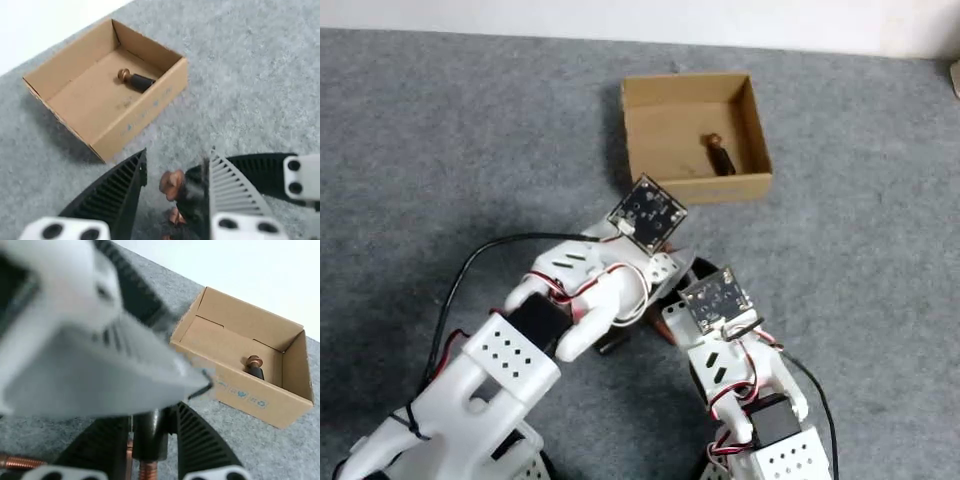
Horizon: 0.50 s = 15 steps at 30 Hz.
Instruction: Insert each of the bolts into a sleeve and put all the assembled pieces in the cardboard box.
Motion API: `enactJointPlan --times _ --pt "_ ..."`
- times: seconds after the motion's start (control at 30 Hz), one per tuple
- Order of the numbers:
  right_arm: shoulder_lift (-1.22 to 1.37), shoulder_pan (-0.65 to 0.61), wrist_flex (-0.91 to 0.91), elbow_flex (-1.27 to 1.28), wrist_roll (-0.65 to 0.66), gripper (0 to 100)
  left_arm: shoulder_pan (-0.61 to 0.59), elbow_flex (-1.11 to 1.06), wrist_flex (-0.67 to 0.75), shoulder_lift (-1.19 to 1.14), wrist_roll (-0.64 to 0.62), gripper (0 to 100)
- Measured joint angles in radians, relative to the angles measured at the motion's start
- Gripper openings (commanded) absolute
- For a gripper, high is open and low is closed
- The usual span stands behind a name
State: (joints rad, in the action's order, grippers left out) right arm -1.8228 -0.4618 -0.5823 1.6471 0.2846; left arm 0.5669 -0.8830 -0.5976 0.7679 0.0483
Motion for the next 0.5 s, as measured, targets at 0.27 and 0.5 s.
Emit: enactJointPlan --times 0.27,0.5 --pt "0.000 0.000 0.000 0.000 0.000 0.5 -0.008 0.034 -0.006 0.000 0.003 18" --pt "0.002 0.015 0.055 0.000 0.000 0.5 -0.224 0.003 0.094 -0.002 -0.052 13"
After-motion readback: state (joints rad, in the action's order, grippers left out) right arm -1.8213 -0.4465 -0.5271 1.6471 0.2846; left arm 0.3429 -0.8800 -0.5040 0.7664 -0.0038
